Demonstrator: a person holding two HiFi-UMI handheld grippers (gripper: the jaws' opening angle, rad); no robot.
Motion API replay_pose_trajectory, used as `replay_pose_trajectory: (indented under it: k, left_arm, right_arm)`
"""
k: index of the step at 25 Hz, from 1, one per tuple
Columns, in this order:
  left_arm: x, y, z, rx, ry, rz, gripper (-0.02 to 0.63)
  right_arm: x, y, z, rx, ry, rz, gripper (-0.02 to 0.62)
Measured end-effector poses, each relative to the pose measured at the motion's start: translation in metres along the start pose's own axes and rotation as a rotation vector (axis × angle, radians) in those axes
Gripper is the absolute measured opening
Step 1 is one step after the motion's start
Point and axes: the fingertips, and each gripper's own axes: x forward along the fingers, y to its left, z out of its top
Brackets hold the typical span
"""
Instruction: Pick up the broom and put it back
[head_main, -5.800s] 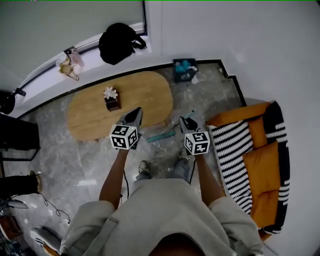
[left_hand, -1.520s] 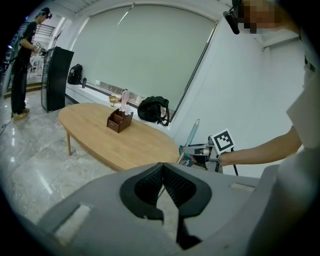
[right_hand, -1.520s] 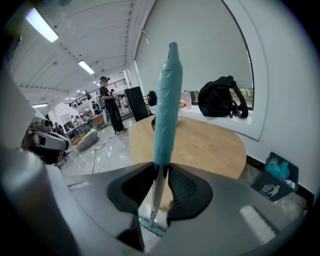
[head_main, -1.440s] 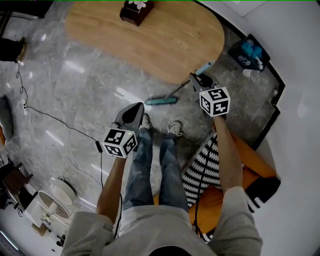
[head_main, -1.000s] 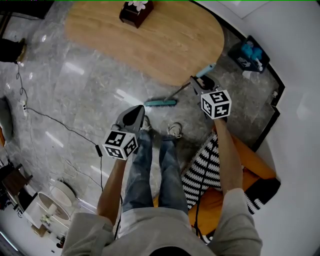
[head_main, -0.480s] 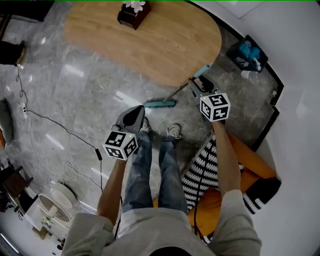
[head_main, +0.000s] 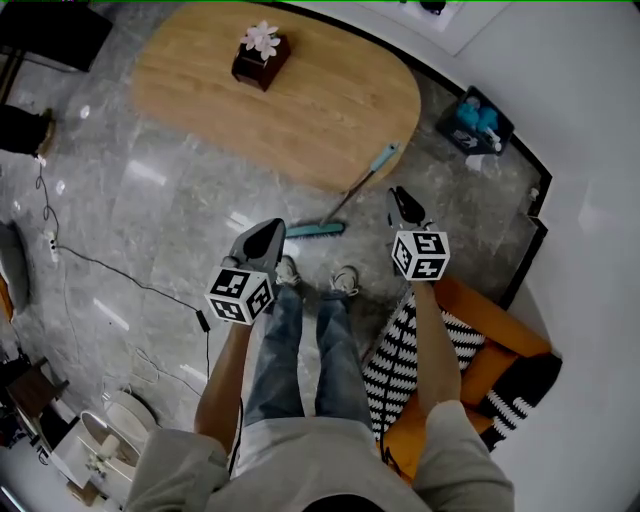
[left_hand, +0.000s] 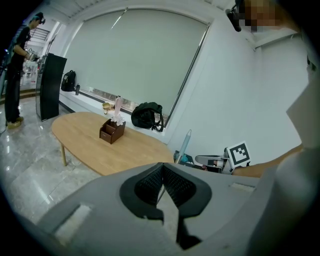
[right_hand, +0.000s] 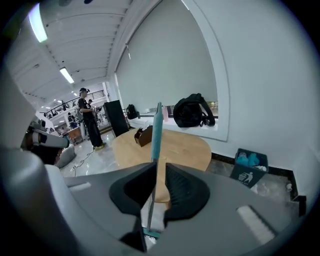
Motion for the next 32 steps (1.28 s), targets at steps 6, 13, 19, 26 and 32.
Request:
replay_pose_trajectory:
  k: [6, 13, 19, 26, 32]
  left_arm:
    - [-0.014, -0.015, 0.043, 0.048, -0.052, -0.020, 0.003]
    - [-0.044, -0.036, 0.089, 0.095, -0.104, -0.025, 0.003]
    - [-0.069, -0.043, 0.148, 0.158, -0.183, -0.034, 0.003]
    - [-0.113, -0.055, 0.189, 0.190, -0.228, -0.029, 0.003]
    - [-0.127, -0.064, 0.229, 0.232, -0.276, -0.021, 0.003]
  right_arm:
    - [-0.049, 0.003, 0.028, 0.023, -0.070, -0.095, 0.000]
    - [-0.108, 0.016, 0.077, 0.022, -0.149, -0.154, 0.000]
    - [-0.148, 0.028, 0.132, -0.019, -0.237, -0.202, 0.000]
    - [-0.201, 0.050, 0.170, -0.038, -0.276, -0.232, 0.000]
    - [-0.230, 0.058, 0.203, -0.074, -0.320, -0.257, 0.000]
